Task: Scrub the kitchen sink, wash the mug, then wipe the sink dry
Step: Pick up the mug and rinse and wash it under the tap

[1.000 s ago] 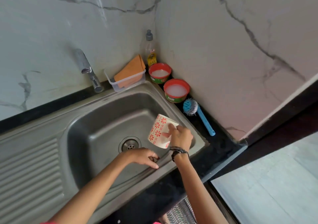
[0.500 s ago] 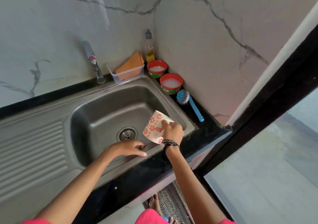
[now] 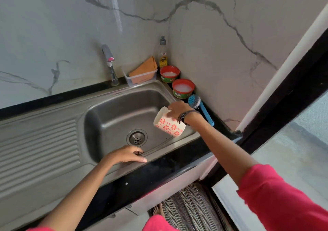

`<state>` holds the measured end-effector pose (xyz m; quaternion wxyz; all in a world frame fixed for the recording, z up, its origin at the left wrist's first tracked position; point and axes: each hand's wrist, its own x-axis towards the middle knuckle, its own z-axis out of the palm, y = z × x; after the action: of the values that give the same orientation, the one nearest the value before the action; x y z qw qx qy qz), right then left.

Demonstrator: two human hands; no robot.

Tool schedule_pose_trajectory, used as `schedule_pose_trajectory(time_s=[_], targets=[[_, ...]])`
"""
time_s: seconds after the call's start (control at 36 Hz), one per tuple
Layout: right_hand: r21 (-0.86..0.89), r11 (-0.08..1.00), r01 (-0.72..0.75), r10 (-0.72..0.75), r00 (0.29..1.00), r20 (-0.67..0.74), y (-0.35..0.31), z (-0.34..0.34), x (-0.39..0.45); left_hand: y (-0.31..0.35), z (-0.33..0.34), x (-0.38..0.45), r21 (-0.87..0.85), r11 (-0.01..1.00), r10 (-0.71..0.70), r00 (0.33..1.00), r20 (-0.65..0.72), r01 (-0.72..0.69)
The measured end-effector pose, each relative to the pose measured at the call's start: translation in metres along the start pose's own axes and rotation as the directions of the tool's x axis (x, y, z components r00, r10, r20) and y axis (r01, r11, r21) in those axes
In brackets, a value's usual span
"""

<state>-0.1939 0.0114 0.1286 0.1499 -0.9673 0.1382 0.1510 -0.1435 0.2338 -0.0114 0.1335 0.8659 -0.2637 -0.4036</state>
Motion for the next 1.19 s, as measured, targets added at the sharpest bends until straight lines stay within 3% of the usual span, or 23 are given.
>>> schedule_pose_trajectory(time_s=[0.11,0.19,0.36,0.47,0.58,0.72,0.83,0.92,1.06,1.11,1.19], targets=[[-0.328,0.940,0.091,-0.111,0.993,-0.042,-0.003,-0.007,-0.003,0.005,0.001,0.003,-0.056,0.998,0.020,0.999,-0.027,-0.021],[-0.536,0.823,0.188,-0.197,0.980,0.042,-0.011,-0.003,0.001,0.016,0.004,0.005,-0.111,0.992,0.047,0.997,-0.068,-0.054],[-0.743,0.562,0.364,-0.312,0.925,0.217,-0.015,0.006,-0.006,0.038,0.008,0.023,-0.153,0.985,0.058,0.991,-0.122,-0.077],[-0.761,0.467,0.450,-0.354,0.884,0.306,-0.019,0.011,-0.012,0.053,0.013,0.034,-0.158,0.983,0.074,0.987,-0.140,-0.096],[-0.719,0.463,0.517,-0.423,0.842,0.333,-0.025,0.011,-0.016,0.055,0.014,0.038,-0.180,0.978,0.078,0.984,-0.158,-0.107],[-0.602,0.596,0.531,-0.483,0.836,0.259,-0.026,0.005,-0.020,0.030,0.010,0.038,-0.245,0.963,0.075,0.985,-0.154,-0.111],[-0.415,0.773,0.480,-0.443,0.876,0.190,-0.022,-0.004,-0.014,0.004,-0.002,0.024,-0.190,0.980,0.058,0.998,0.008,-0.056],[-0.383,0.803,0.457,-0.426,0.889,0.168,-0.023,-0.007,-0.008,-0.026,-0.014,0.012,-0.106,0.994,-0.011,0.993,0.115,0.023],[-0.526,0.675,0.517,-0.467,0.852,0.239,-0.040,-0.006,-0.010,-0.053,-0.021,-0.010,-0.063,0.996,-0.046,0.987,0.152,0.056],[-0.578,0.586,0.568,-0.493,0.816,0.303,-0.050,0.001,-0.011,-0.059,-0.017,-0.011,-0.067,0.996,-0.047,0.991,0.127,0.056],[-0.577,0.533,0.618,-0.513,0.779,0.361,-0.067,0.015,-0.008,-0.058,-0.010,-0.009,-0.078,0.996,-0.047,0.996,0.071,0.053]])
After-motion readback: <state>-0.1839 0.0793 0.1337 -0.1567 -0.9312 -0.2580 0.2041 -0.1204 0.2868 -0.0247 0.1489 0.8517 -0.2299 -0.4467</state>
